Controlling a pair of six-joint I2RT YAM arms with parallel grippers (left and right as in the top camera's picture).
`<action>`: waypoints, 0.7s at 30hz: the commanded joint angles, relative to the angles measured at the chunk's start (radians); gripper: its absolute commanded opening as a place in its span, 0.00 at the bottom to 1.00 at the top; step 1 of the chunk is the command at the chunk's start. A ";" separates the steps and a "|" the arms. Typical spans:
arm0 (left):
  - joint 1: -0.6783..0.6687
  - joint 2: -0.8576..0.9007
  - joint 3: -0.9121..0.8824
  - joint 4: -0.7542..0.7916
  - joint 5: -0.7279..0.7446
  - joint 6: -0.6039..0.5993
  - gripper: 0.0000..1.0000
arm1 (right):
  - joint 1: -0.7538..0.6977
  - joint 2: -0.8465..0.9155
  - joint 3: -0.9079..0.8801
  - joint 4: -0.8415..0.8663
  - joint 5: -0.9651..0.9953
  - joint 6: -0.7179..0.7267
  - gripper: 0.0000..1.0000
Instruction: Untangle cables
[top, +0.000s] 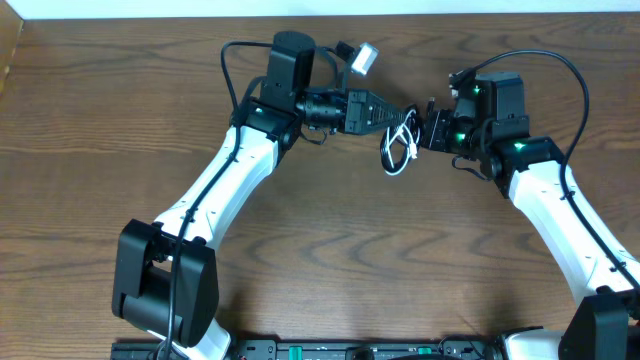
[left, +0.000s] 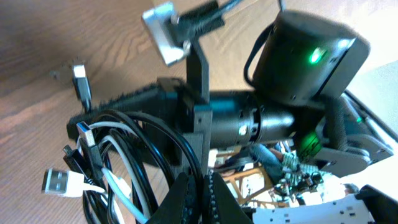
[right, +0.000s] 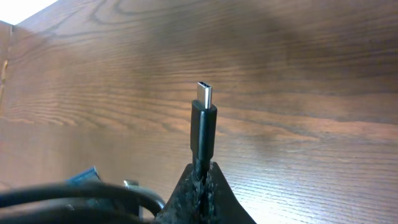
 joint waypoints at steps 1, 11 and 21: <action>0.015 -0.011 0.026 0.048 -0.016 -0.127 0.08 | 0.003 0.002 0.014 -0.005 -0.074 -0.027 0.01; 0.019 -0.011 0.026 0.056 -0.120 -0.130 0.07 | -0.001 -0.063 0.014 -0.046 -0.277 -0.083 0.01; 0.021 -0.011 0.026 0.061 -0.195 -0.205 0.07 | -0.073 -0.267 0.014 -0.121 -0.277 -0.108 0.01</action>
